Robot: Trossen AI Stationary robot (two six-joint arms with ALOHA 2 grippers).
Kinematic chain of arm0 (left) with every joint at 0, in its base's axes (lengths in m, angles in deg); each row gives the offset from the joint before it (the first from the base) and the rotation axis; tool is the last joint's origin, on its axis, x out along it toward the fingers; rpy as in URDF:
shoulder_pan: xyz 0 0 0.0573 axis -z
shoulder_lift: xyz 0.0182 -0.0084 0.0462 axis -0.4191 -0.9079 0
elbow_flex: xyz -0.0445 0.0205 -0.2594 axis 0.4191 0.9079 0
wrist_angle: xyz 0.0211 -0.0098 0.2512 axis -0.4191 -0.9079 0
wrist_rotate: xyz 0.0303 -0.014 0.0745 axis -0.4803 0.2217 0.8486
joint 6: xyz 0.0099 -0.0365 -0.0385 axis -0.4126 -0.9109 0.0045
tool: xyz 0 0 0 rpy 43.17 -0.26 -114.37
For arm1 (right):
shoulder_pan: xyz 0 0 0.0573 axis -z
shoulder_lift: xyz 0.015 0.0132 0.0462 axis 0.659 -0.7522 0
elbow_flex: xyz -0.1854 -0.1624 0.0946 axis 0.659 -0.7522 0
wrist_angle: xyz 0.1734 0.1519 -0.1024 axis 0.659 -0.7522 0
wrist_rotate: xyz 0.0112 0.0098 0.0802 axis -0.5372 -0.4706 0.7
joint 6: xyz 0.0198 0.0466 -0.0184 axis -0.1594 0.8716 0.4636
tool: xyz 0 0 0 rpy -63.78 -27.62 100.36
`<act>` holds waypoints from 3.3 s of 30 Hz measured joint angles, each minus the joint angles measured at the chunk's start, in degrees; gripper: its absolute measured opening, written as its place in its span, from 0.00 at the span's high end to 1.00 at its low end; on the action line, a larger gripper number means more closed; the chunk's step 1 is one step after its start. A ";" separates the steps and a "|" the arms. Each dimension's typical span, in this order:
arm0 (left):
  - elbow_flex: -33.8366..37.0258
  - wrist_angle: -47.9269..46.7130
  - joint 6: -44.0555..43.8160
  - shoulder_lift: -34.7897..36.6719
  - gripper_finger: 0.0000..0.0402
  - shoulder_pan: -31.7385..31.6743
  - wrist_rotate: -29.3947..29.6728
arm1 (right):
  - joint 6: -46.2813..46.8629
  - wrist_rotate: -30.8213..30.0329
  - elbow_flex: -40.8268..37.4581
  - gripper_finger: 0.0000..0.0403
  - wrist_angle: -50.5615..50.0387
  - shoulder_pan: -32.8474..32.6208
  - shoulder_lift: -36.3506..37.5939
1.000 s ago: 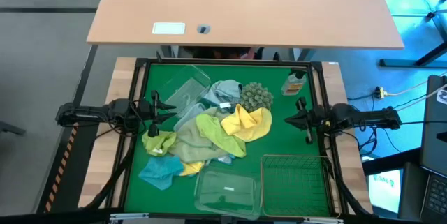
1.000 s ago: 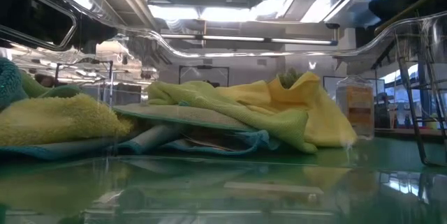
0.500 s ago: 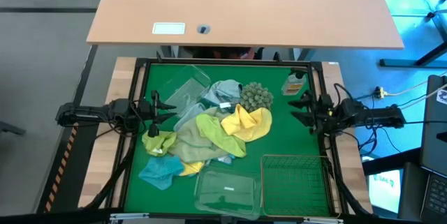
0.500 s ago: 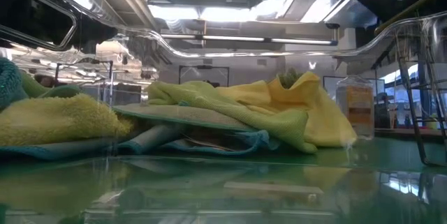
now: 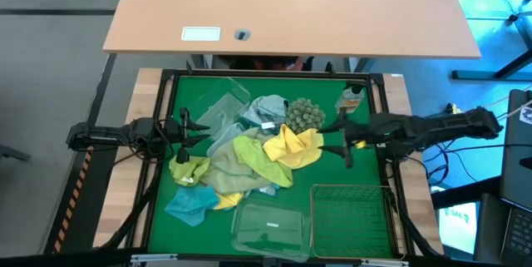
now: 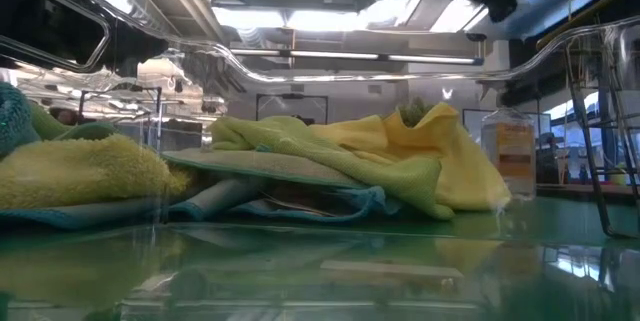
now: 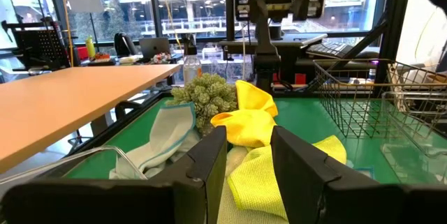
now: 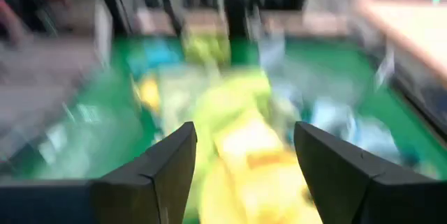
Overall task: Sort microfiber towel by color & place in baskets
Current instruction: Put the yellow microfiber cloth into the wire basket
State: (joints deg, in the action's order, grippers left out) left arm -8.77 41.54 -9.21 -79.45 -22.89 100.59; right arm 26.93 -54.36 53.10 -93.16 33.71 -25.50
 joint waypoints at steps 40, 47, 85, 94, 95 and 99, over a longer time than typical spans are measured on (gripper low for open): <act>-0.01 -0.02 -0.03 0.00 0.73 0.02 0.00 | -27.14 -12.14 24.49 0.98 -29.98 -0.04 -37.65; -0.01 -0.01 -0.04 0.01 0.73 0.02 0.00 | -25.09 -12.09 43.65 0.99 -49.57 -0.04 -37.60; -0.01 -0.01 -0.02 -0.01 0.73 0.02 0.00 | 16.02 -14.36 90.70 1.00 -73.83 -39.10 -38.04; 0.00 -0.01 -0.02 0.01 0.73 0.02 0.00 | 29.09 -22.95 90.70 1.00 -73.81 -52.55 -38.06; -0.01 -0.01 -0.02 -0.01 0.73 0.02 0.00 | 30.52 -23.07 90.70 1.00 -73.82 -53.48 -38.06; -0.01 0.00 -0.02 0.00 0.73 0.02 0.02 | 36.23 -23.15 90.35 1.00 -74.00 -56.27 -38.04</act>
State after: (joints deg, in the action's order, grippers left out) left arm -8.78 41.54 -9.24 -79.45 -22.87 100.60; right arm 63.16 -77.51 143.45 -167.16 -22.56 -63.55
